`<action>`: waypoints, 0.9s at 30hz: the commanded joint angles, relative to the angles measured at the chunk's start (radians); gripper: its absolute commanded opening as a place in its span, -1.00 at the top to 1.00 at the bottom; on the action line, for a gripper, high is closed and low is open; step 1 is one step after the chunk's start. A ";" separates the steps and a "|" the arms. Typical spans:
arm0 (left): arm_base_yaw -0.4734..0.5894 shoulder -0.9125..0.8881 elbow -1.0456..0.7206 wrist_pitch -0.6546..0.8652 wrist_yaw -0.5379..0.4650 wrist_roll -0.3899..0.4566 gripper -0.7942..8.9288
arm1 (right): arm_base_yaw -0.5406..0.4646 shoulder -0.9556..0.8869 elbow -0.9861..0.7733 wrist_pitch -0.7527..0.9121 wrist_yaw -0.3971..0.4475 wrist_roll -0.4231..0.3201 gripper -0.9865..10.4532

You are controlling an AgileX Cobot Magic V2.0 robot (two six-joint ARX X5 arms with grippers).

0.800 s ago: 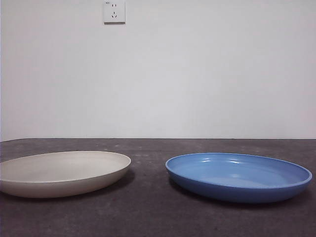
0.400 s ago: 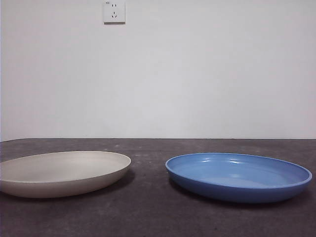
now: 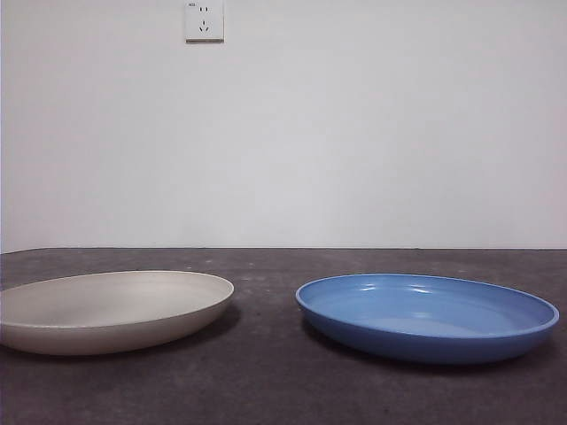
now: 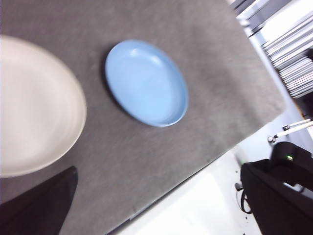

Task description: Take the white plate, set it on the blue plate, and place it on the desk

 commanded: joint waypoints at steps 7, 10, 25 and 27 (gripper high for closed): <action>0.153 0.360 0.087 -0.021 0.005 0.085 -0.26 | 0.005 0.055 0.018 -0.043 -0.110 0.039 -0.37; 0.225 0.471 0.099 -0.004 0.002 0.127 -0.26 | 0.005 0.071 0.018 -0.058 -0.127 0.035 -0.37; 0.429 0.860 0.099 0.149 0.000 0.178 -0.26 | 0.005 0.078 0.018 -0.057 -0.127 0.035 -0.37; 0.429 0.893 0.099 0.164 0.000 0.178 -0.26 | 0.005 0.078 0.018 -0.057 -0.127 0.035 -0.37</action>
